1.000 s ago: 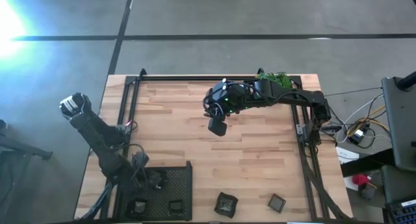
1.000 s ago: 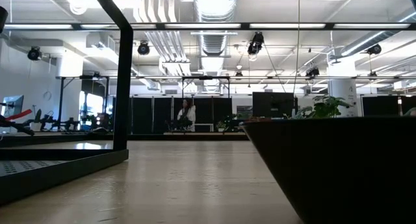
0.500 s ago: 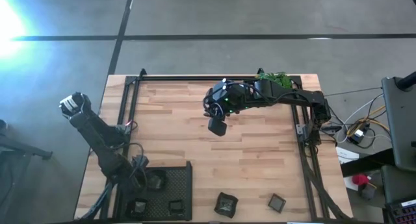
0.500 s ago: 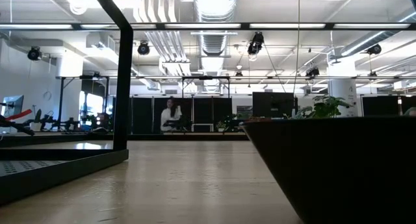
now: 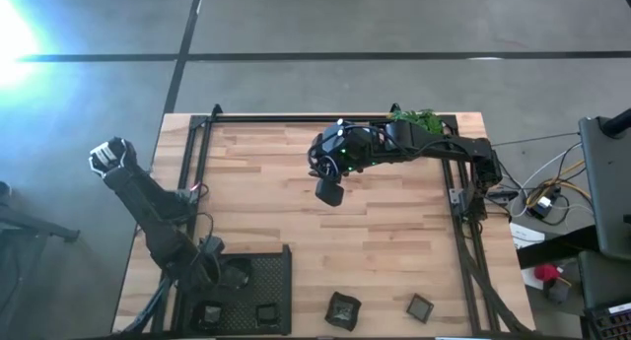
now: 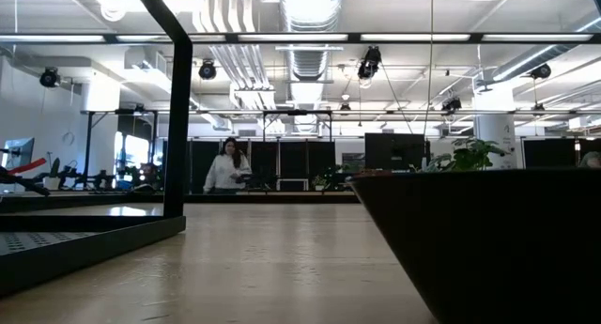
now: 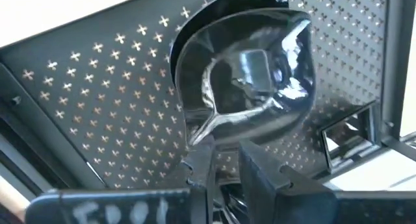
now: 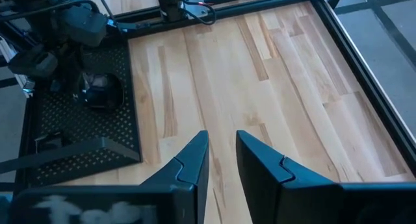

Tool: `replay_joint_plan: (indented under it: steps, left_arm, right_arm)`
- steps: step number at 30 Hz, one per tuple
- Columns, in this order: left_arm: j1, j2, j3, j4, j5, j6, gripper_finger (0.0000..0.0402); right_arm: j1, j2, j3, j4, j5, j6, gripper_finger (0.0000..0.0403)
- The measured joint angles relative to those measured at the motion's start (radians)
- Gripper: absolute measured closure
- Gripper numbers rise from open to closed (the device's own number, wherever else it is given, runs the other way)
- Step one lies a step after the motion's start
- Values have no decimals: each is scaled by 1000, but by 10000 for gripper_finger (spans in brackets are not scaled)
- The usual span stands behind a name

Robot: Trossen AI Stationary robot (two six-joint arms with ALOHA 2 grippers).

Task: Pick & Place Mini shaped plates
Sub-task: Stack the black square plate on the black square plate on the shelf

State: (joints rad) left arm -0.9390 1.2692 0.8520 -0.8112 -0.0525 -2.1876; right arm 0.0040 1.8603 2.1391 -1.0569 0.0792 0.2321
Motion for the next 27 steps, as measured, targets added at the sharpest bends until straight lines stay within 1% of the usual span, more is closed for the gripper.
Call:
replay_joint_plan:
  steps: [3, 5, 7, 10, 12, 15, 17, 19, 23, 27]
  left_arm:
    - [0, -19, 0, 0, 2, 2, 342]
    - [-1, -29, 0, 0, -17, 20, 342]
    - [1, -31, 0, 7, -83, 46, 342]
    - [9, -26, -1, 56, -224, 109, 342]
    - [19, -16, -4, 61, -269, 149, 342]
    - [33, -9, -5, 61, -275, 213, 342]
    - [37, -12, 0, 55, -280, 286, 342]
    - [39, -26, 21, 38, -307, 350, 342]
    - [39, -58, 74, -41, -444, 413, 342]
    - [39, -100, 117, -83, -592, 488, 342]
  right_arm:
    - [0, 0, 0, 0, 0, 0, 330]
    - [0, 0, 0, 0, 0, 0, 330]
    - [0, 0, 0, 0, 0, 0, 330]
    - [0, 0, 0, 0, 0, 0, 330]
    - [0, 0, 0, 0, 1, -2, 330]
    - [0, 0, 0, -2, 0, -5, 330]
    - [0, -8, -1, -24, 0, -4, 330]
    - [4, -29, -2, -48, 0, -1, 330]
    - [5, -75, 1, -65, 1, 56, 330]
    - [6, -82, 0, -94, 3, 97, 330]
